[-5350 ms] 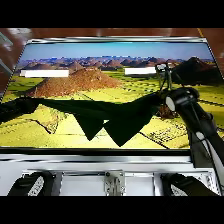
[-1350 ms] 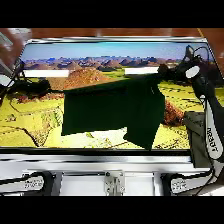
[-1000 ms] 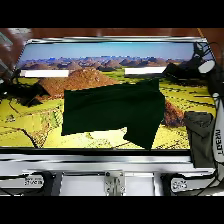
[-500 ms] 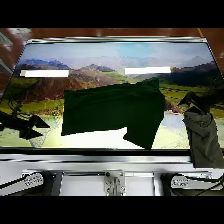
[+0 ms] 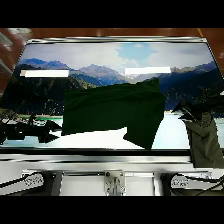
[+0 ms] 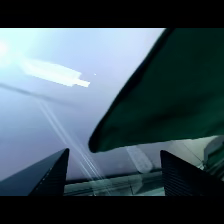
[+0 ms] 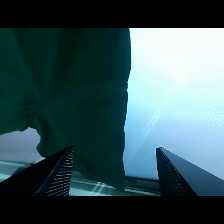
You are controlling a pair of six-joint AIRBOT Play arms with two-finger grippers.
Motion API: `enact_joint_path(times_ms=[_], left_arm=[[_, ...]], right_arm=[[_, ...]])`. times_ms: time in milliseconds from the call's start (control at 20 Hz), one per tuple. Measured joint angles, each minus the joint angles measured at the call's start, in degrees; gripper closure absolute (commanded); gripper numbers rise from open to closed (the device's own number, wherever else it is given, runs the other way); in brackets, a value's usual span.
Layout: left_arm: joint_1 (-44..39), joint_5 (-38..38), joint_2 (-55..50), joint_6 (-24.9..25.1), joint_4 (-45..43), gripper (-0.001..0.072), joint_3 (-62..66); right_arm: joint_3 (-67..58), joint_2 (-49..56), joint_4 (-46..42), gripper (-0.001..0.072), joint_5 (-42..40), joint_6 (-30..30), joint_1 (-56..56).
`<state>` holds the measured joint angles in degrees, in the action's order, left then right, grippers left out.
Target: Fold the shirts.
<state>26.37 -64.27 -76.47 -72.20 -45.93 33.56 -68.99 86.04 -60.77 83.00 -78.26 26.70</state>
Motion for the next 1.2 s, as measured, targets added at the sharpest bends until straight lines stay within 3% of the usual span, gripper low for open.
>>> enact_joint_path(times_ms=[100,200,250,750,900,1200], left_arm=[[-1.86,1.75,-1.22,0.17,2.69,0.0036,-0.17],[-4.07,4.55,-2.27,0.50,3.96,0.0558,-0.37],[-5.16,7.02,-2.82,0.83,3.56,0.0667,-0.59],[-8.09,9.62,-1.55,0.90,4.15,0.0669,-0.55],[-8.09,9.05,0.98,0.96,4.37,0.0669,-0.46],[-8.09,8.28,4.87,1.07,4.70,0.0669,1.01]], right_arm=[[0.13,0.00,0.00,0.0096,0.00,0.04,0.00],[0.22,0.00,0.04,0.0096,-0.09,0.04,0.00],[0.24,0.00,0.02,0.0096,-0.11,0.04,0.00],[11.63,0.79,3.72,0.0097,-4.72,0.92,0.00],[13.92,2.49,8.41,0.0204,-9.25,2.27,0.00],[15.06,5.92,15.52,0.0204,-18.69,5.27,-3.37]])
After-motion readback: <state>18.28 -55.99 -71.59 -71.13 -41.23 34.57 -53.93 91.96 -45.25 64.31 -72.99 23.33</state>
